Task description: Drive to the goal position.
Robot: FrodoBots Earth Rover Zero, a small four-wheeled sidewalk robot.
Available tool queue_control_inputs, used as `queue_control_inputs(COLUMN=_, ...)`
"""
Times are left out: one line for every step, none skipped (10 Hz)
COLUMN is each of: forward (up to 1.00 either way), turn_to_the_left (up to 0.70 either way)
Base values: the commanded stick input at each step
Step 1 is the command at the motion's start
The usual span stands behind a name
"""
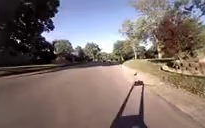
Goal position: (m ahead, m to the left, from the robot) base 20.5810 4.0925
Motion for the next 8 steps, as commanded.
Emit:
queue_control_inputs(forward=1.00, turn_to_the_left=-0.19)
queue_control_inputs(forward=1.00, turn_to_the_left=-0.02)
queue_control_inputs(forward=1.00, turn_to_the_left=-0.02)
queue_control_inputs(forward=1.00, turn_to_the_left=-0.01)
queue_control_inputs(forward=1.00, turn_to_the_left=0.00)
queue_control_inputs(forward=1.00, turn_to_the_left=0.00)
queue_control_inputs(forward=1.00, turn_to_the_left=0.00)
queue_control_inputs(forward=1.00, turn_to_the_left=0.00)
